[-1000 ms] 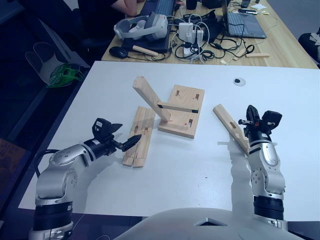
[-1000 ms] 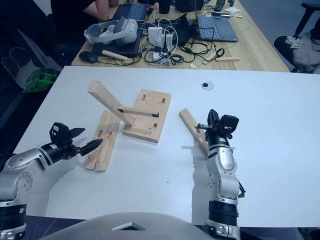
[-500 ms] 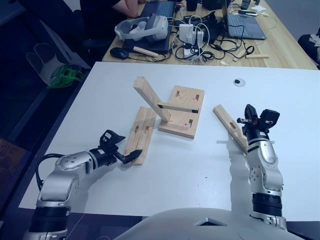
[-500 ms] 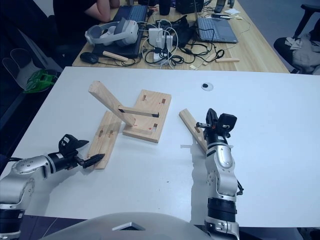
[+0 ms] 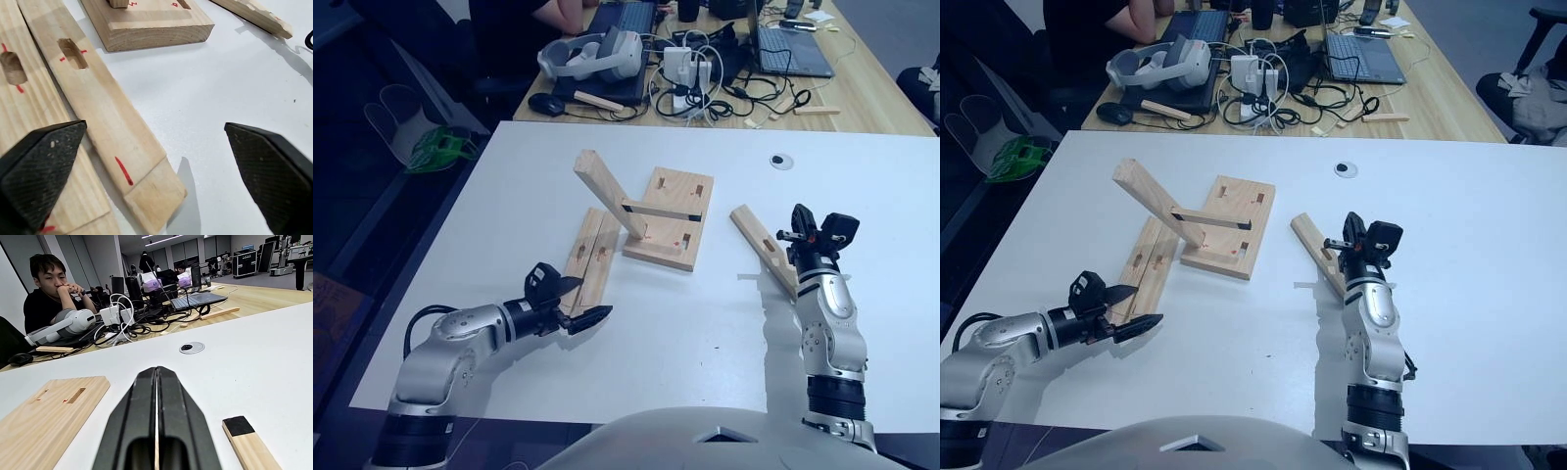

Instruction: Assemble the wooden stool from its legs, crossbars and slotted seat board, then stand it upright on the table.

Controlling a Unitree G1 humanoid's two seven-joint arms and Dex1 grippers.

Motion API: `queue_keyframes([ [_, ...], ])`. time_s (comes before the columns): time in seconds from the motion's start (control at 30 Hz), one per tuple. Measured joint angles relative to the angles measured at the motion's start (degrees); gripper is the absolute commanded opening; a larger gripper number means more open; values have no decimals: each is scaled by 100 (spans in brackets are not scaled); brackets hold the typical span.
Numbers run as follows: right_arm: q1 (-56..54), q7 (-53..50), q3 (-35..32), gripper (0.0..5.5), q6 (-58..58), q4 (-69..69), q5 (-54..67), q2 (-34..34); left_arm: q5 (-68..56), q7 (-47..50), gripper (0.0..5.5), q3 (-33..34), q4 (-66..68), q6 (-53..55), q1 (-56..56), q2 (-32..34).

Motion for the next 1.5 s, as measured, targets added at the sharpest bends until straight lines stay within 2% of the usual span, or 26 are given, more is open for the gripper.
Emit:
queue_keyframes([
  [0.17, 0, 0, -1, 0, -2, 1, 0, -15, 522, 595, 523, -264, -45, 145, -308, 61],
  [0.43, 0, -14, 4, 0, -3, 1, -1, -50, 348, 222, 523, -226, 17, 271, -331, 316],
  [0.67, 1, -28, 1, 0, -18, 0, 1, -39, 278, 236, 523, -161, 32, 260, -313, 261],
  [0.97, -11, -31, -5, 0, -58, 20, 1, 7, 735, 448, 523, -510, 80, 291, -469, 312],
  [1.13, -31, -29, 11, 0, -66, 56, -1, 19, 513, 1036, 523, -761, -1034, 2029, -1148, 94],
  [1.23, -95, -25, 37, 0, -70, 80, -4, 30, 443, 1438, 523, -814, -1171, 2826, -1344, -215],
  [1.5, -186, -20, 75, 0, -128, 125, -5, 47, 412, 2001, 523, -806, -1113, 3638, -1431, -400],
])
